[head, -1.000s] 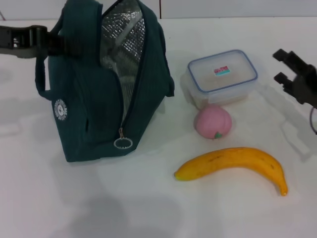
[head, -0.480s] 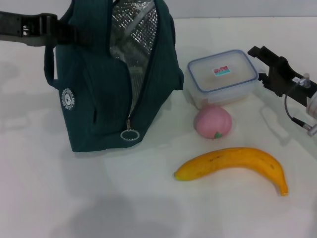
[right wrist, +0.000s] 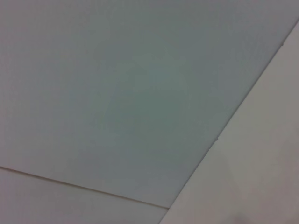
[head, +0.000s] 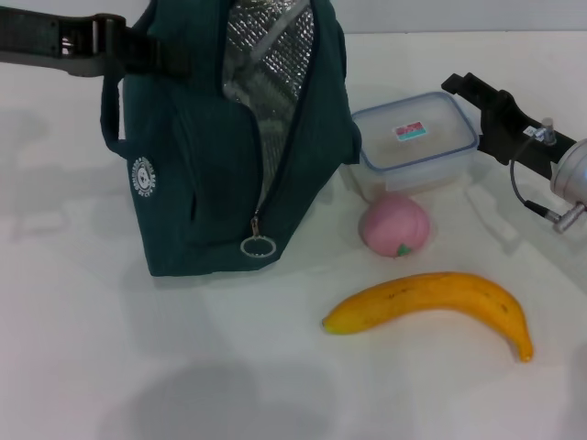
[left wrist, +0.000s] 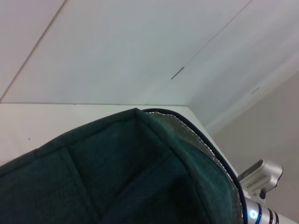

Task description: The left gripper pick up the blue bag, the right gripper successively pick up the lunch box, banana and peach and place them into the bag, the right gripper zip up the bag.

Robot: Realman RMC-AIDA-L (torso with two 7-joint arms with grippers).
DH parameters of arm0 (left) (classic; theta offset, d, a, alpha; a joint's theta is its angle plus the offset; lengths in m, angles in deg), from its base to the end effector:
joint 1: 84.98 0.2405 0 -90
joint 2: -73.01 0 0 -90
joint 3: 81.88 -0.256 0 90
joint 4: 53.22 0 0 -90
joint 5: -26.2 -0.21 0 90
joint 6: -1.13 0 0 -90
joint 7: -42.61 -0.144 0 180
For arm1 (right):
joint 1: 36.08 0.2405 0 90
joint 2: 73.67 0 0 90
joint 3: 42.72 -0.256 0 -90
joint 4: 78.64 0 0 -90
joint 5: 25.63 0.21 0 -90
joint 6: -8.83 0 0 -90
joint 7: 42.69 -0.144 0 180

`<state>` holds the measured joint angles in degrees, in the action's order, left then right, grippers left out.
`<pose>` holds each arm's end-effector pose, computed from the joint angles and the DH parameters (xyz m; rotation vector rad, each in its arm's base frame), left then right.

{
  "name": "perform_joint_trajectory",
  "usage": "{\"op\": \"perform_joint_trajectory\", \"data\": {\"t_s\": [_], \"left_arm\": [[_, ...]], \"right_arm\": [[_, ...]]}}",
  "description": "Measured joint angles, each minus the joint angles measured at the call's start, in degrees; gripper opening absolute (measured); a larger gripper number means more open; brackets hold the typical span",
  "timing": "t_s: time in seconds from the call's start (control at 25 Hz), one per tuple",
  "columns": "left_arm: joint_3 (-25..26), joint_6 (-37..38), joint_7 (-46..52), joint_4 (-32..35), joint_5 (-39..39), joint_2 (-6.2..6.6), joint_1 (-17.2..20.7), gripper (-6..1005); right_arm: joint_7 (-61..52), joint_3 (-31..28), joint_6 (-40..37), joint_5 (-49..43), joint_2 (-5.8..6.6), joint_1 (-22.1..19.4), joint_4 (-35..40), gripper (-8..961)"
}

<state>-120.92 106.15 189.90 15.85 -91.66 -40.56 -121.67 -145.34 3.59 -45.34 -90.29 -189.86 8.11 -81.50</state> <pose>-0.1786 0.3607 0.1165 -2.5646 -1.4548 -0.6018 0.2704 0.4001 -0.0499 -1.5781 1.8869 1.2163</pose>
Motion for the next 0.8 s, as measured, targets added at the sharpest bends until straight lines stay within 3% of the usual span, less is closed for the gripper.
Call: {"op": "perform_joint_trajectory", "data": {"t_s": [0.56, 0.8], "left_arm": [[0.0, 0.0, -0.6, -0.3, 0.0, 0.26, 0.4, 31], [0.0, 0.1, -1.0, -0.3, 0.0, 0.29, 0.5, 31]], "right_arm": [[1.1, 1.2, -1.5, -0.4, 0.00, -0.8, 2.4, 861], [1.4, 1.8, -2.3, -0.5, 0.00, -1.4, 3.4, 614]]}}
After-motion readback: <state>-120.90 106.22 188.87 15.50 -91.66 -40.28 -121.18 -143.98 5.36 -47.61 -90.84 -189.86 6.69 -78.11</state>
